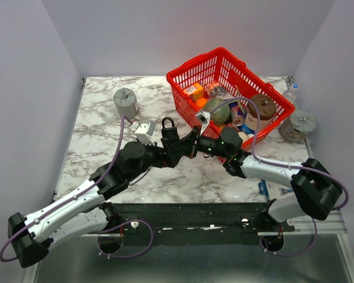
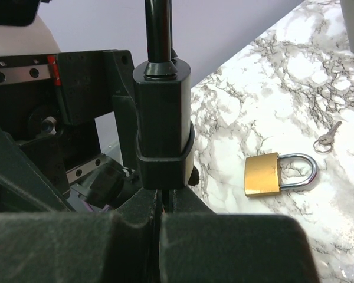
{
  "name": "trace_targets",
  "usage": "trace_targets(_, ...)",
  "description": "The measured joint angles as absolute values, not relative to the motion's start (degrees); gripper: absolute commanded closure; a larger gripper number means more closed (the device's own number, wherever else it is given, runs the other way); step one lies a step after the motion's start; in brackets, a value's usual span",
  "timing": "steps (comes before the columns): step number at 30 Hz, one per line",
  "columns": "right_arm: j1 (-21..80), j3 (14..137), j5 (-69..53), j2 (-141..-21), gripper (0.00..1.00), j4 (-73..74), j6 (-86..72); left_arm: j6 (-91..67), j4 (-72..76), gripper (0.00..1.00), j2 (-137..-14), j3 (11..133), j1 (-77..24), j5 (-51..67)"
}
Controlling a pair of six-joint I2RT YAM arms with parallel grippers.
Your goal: Unlock with the key
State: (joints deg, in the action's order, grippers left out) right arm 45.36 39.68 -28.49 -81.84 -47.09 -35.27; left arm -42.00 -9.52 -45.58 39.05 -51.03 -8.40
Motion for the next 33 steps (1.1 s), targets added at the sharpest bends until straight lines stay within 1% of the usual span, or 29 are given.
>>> trace_targets(12, 45.36, 39.64, -27.73, -81.84, 0.99, -47.07, -34.65, -36.16, -12.36, 0.01, -45.63, 47.57, -51.03, -16.21)
trace_targets(21, 45.36, 39.44, -26.85, -81.84, 0.99, -46.87, -33.58, -35.09, -16.91, 0.01, -55.40, 55.16, -51.03, -21.52)
trace_targets(24, 45.36, 39.20, -26.22, -81.84, 0.99, -46.65, -33.17, -35.33, -18.41, 0.07, -58.00, 56.53, -51.03, -22.28)
trace_targets(27, 45.36, 38.98, -25.67, -81.82, 0.99, -46.59, -32.86, -35.62, -19.35, 0.20, -59.79, 57.04, -51.03, -22.68)
trace_targets(28, 45.36, 38.94, -25.45, -81.82, 0.99, -46.59, -32.84, -35.79, -19.68, 0.27, -60.18, 57.04, -51.03, -22.74)
trace_targets(30, 45.36, 38.92, -25.08, -81.78, 0.99, -46.52, -32.73, -35.94, -19.79, 0.35, -60.58, 57.04, -51.03, -22.79)
trace_targets(31, 45.36, 38.92, -24.93, -81.76, 0.99, -46.41, -32.67, -36.25, -19.75, 0.41, -60.64, 57.04, -51.03, -22.72)
trace_targets(33, 45.36, 38.92, -24.77, -81.73, 0.99, -46.17, -32.56, -36.47, -19.57, 0.49, -60.69, 57.04, -51.16, -22.76)
